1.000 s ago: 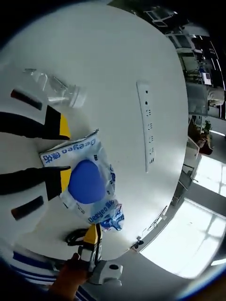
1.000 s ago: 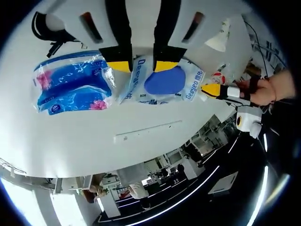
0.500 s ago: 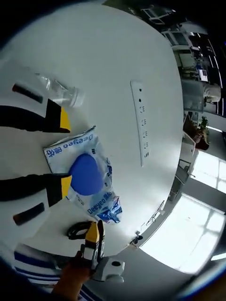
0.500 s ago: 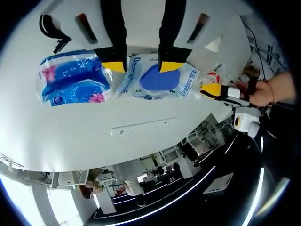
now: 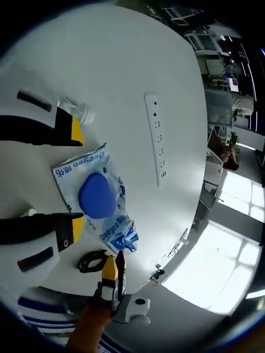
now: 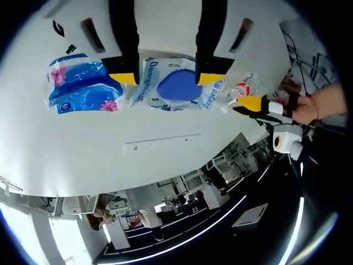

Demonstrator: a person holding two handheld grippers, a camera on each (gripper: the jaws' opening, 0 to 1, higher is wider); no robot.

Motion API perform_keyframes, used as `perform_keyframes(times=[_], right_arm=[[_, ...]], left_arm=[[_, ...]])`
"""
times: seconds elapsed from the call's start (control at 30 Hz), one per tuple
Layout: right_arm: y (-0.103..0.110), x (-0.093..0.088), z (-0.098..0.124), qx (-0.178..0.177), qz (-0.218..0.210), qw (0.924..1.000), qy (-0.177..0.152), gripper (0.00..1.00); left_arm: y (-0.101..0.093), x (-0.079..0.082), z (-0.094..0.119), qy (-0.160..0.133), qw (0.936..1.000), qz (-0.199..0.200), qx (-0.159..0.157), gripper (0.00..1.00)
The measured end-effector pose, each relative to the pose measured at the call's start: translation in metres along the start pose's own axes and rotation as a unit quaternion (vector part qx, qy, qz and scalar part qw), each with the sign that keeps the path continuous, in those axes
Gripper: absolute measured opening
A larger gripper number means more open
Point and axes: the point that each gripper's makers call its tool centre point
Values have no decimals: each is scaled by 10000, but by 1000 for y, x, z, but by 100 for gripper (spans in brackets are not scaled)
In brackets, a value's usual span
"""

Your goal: Arrange the tabletop items into an orderly group along one side of the table until the central work area is clear of visible clutter.

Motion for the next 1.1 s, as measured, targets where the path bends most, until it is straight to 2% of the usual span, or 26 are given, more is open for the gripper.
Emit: perform_keyframes(times=[0.13,0.3,0.53,0.73,1.1], right_arm=[[0,9,2,59,-2,10000,-44,42],[3,14,3,105,-8,9999,-52,44],[4,20,6,164,-19,9998,-58,47],[11,23,6,200,-22,9998,-75,49],[30,22,9,298,91,9995,5,54]], left_arm=[[-6,7,-2,-67,10000,4,-73,55],[-13,8,1,-95,9998,-14,-161,63],[-21,13,13,-217,9994,78,-254,69],[-18,16,24,-315,9988,150,-348,78],[-13,15,50,-432,9982,227,-347,83]])
Point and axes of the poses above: the point that each gripper's makers call its tool centre point, and the gripper's own axes: z roughly backward along the fingers, y roughly to its left, x roughly out of its top, and after that the axes turned 15 degrees about -y, right-handed
